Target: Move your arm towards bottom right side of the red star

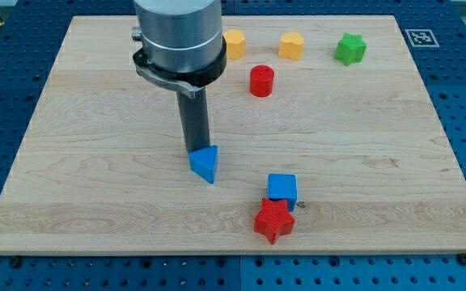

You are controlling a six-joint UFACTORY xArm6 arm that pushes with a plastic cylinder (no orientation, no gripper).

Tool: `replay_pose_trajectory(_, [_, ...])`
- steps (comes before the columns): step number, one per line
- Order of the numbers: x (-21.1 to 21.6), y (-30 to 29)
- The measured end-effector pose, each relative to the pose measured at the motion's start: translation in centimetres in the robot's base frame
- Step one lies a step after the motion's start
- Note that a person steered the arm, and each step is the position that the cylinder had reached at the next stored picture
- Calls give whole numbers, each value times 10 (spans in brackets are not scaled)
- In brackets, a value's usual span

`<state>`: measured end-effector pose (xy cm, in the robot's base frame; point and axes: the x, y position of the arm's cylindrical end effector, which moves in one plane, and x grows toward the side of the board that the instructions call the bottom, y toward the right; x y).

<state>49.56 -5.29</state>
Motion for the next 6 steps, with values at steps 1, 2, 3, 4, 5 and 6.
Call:
replay_pose_trajectory(1, [16, 10])
replay_pose_trajectory(2, [35, 29])
replay_pose_trajectory(3, [41, 36])
replay_pose_trajectory(4, [4, 46])
replay_pose_trajectory(5, [-3, 114])
replay_pose_trajectory(6, [32, 218])
